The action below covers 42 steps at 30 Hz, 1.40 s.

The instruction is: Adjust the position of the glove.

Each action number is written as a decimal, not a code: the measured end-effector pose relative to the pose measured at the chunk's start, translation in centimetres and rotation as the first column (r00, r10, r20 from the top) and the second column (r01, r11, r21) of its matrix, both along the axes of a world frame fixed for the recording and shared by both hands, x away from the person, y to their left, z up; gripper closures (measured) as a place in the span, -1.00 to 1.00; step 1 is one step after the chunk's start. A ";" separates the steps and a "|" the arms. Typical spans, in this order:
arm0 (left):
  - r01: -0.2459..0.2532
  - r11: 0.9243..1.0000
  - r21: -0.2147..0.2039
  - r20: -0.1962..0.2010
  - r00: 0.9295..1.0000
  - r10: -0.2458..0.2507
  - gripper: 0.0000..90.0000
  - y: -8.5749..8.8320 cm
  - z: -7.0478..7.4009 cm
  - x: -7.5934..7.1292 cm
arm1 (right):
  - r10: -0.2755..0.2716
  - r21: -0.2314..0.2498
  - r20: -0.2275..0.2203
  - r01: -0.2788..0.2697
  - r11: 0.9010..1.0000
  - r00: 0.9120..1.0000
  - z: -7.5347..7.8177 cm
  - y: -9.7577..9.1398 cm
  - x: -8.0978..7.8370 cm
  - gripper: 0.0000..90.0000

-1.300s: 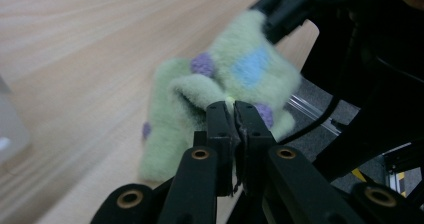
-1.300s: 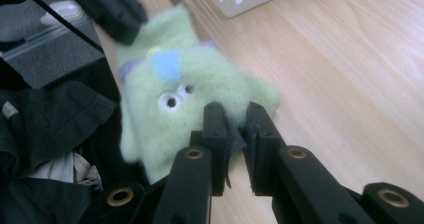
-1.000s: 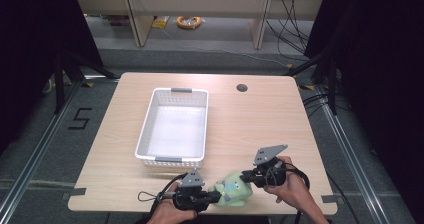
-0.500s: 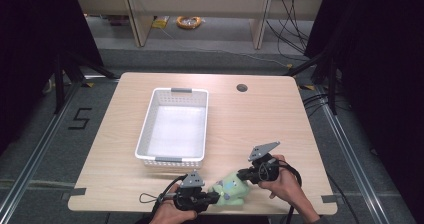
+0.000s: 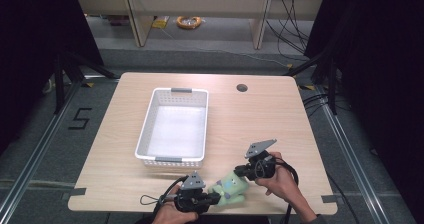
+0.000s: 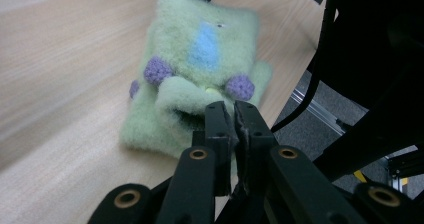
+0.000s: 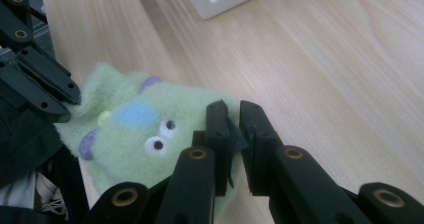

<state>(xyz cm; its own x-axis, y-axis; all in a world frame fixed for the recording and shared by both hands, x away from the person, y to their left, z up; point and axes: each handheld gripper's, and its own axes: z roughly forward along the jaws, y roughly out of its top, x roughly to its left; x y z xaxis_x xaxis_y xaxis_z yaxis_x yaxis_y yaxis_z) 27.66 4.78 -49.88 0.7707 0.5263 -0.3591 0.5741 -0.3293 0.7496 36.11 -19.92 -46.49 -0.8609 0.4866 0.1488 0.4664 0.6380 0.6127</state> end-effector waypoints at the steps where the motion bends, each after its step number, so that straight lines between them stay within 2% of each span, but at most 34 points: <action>1: -0.005 1.000 -0.013 0.001 1.000 0.005 0.88 -0.1 -0.1 0.0 | -0.005 -0.009 0.002 0.005 1.000 1.000 -0.2 0.0 0.1 0.86; 4: 0.008 1.000 -0.007 -0.012 1.000 -0.008 0.83 0.1 -0.1 0.1 | -0.014 0.005 0.003 0.014 1.000 1.000 -0.4 0.0 0.3 0.84; 5: 0.008 1.000 -0.009 -0.026 1.000 -0.008 0.78 0.1 -0.3 0.0 | -0.038 0.011 -0.015 0.038 0.999 0.999 -0.6 -0.1 0.3 0.78; 6: -0.004 1.000 -0.009 -0.024 1.000 0.004 0.74 0.1 -0.4 -0.2 | -0.041 0.019 -0.003 0.041 0.999 0.999 -0.7 -0.2 0.4 0.74; 7: -0.012 1.000 -0.018 -0.029 1.000 0.011 0.69 0.1 -0.5 -0.3 | -0.060 0.023 -0.008 0.061 0.998 0.998 -0.7 -0.4 0.4 0.64; 8: -0.012 1.000 -0.018 -0.029 1.000 0.011 0.59 0.1 -0.5 -0.3 | -0.060 0.023 -0.008 0.061 0.998 0.998 -0.7 -0.4 0.4 0.64; 9: 0.000 1.000 -0.014 -0.047 0.999 0.000 0.52 0.3 -0.3 -0.3 | -0.119 0.039 -0.003 0.119 0.992 0.993 -0.5 -0.8 0.4 0.51; 10: 0.000 1.000 -0.014 -0.047 0.999 0.000 0.46 0.3 -0.3 -0.3 | -0.119 0.039 -0.003 0.119 0.992 0.993 -0.5 -0.8 0.4 0.51; 11: -0.010 1.000 -0.011 -0.041 0.999 0.010 0.40 0.6 -0.1 -0.2 | -0.139 0.047 -0.009 0.140 0.989 0.990 0.0 -1.6 0.2 0.38; 12: -0.010 1.000 -0.011 -0.041 0.999 0.010 0.35 0.6 -0.1 -0.2 | -0.139 0.047 -0.009 0.140 0.989 0.990 0.0 -1.6 0.2 0.38; 13: -0.059 0.998 -0.026 -0.053 0.997 0.057 0.30 1.0 0.1 -0.1 | -0.166 0.065 -0.010 0.167 0.984 0.986 0.4 -2.3 -0.1 0.32; 15: -0.068 0.997 -0.037 -0.056 0.996 0.066 0.25 1.3 0.2 0.0 | -0.166 0.074 -0.023 0.167 0.983 0.986 0.4 -2.6 -0.3 0.29; 16: -0.091 0.995 -0.038 -0.054 0.995 0.089 0.19 1.7 0.3 0.2 | -0.198 0.082 -0.047 0.201 0.976 0.979 0.4 -3.0 -0.7 0.24; 18: -0.102 0.994 -0.042 -0.056 0.993 0.100 0.11 1.9 0.4 0.3 | -0.202 0.078 -0.049 0.205 0.976 0.978 0.3 -3.1 -0.9 0.24; 19: -0.126 0.991 -0.038 -0.063 0.990 0.124 0.07 2.1 0.4 0.3 | -0.199 0.082 -0.082 0.206 0.975 0.976 -0.1 -3.0 -1.1 0.21; 24: -0.141 0.989 -0.032 -0.097 0.986 0.138 -0.03 2.0 0.2 0.3 | -0.206 0.076 -0.104 0.215 0.974 0.973 -0.7 -2.8 -1.4 0.16; 27: -0.152 0.988 -0.035 -0.145 0.979 0.146 -0.13 1.6 -0.1 0.4 | -0.216 0.075 -0.129 0.226 0.971 0.968 -1.0 -2.6 -1.5 0.13; 28: -0.152 0.988 -0.035 -0.145 0.979 0.146 -0.14 1.6 -0.1 0.4 | -0.216 0.075 -0.129 0.226 0.971 0.968 -1.0 -2.6 -1.5 0.13; 29: -0.159 0.987 -0.035 -0.172 0.974 0.151 -0.15 1.3 -0.3 0.6 | -0.214 0.068 -0.129 0.224 0.972 0.968 -1.1 -2.6 -1.6 0.13; 30: -0.159 0.987 -0.035 -0.172 0.974 0.151 -0.15 1.3 -0.3 0.6 | -0.216 0.062 -0.134 0.225 0.972 0.967 -1.3 -2.5 -1.6 0.13; 31: -0.163 0.986 -0.027 -0.188 0.970 0.155 -0.15 0.8 -0.6 0.7 | -0.222 0.063 -0.130 0.231 0.971 0.966 -1.5 -2.4 -1.7 0.13; 32: -0.158 0.987 -0.018 -0.191 0.970 0.151 -0.15 0.6 -0.7 0.8 | -0.215 0.047 -0.137 0.223 0.974 0.967 -1.6 -2.4 -1.7 0.13; 38: -0.166 0.986 0.010 -0.198 0.966 0.164 -0.10 -0.2 -1.1 1.2 | -0.208 0.045 -0.161 0.218 0.975 0.965 -2.4 -2.2 -1.5 0.13; 39: -0.172 0.985 0.009 -0.198 0.965 0.170 -0.08 -0.2 -1.1 1.5 | -0.215 0.047 -0.199 0.228 0.972 0.956 -2.4 -2.0 -1.7 0.13; 42: -0.170 0.985 0.019 -0.194 0.966 0.170 -0.04 -0.3 -1.2 1.7 | -0.207 0.052 -0.185 0.220 0.974 0.961 -2.6 -1.9 -1.6 0.14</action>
